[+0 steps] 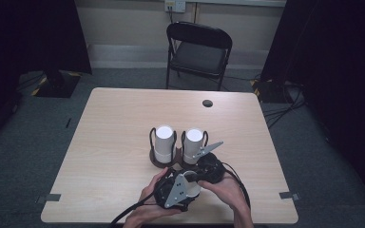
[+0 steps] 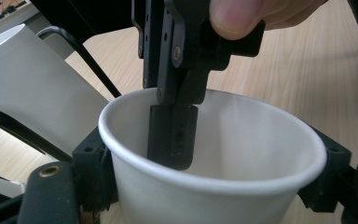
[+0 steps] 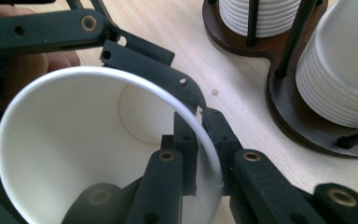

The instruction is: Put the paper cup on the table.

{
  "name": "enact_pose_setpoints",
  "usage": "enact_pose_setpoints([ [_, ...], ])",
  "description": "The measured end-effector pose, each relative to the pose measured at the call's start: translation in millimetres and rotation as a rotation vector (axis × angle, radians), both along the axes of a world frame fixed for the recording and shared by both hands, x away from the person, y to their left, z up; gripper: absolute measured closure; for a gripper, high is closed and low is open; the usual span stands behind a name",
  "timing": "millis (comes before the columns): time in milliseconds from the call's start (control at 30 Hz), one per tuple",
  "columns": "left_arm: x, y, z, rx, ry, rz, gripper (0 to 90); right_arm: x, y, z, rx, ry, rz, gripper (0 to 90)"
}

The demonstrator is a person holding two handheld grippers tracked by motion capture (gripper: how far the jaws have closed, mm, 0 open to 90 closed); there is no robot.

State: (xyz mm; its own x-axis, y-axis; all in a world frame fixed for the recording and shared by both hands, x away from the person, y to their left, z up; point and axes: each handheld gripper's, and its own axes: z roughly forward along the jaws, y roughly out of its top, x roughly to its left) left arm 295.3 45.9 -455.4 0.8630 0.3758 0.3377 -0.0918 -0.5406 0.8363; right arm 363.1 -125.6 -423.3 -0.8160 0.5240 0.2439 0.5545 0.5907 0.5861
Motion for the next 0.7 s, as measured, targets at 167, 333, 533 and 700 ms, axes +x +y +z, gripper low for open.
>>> enact_pose_setpoints([
  [167, 6.6, 4.2, -1.0, -0.059, 0.044, 0.004, 23.0, 0.1, -0.9, 0.0, 0.011, 0.006, -0.02, 79.6],
  [333, 9.3, 7.2, -1.8, -0.092, 0.062, 0.017, 23.2, -1.9, -6.7, 1.8, 0.022, -0.02, -0.058, 74.8],
  [533, 12.3, 10.4, -2.0, -0.133, 0.084, 0.031, 23.3, -6.5, -14.2, 2.1, 0.066, -0.056, -0.103, 69.7],
  [700, 13.8, 16.3, -1.4, -0.15, 0.087, 0.056, 23.1, -8.3, -18.1, 4.1, 0.124, -0.101, -0.127, 63.7],
])
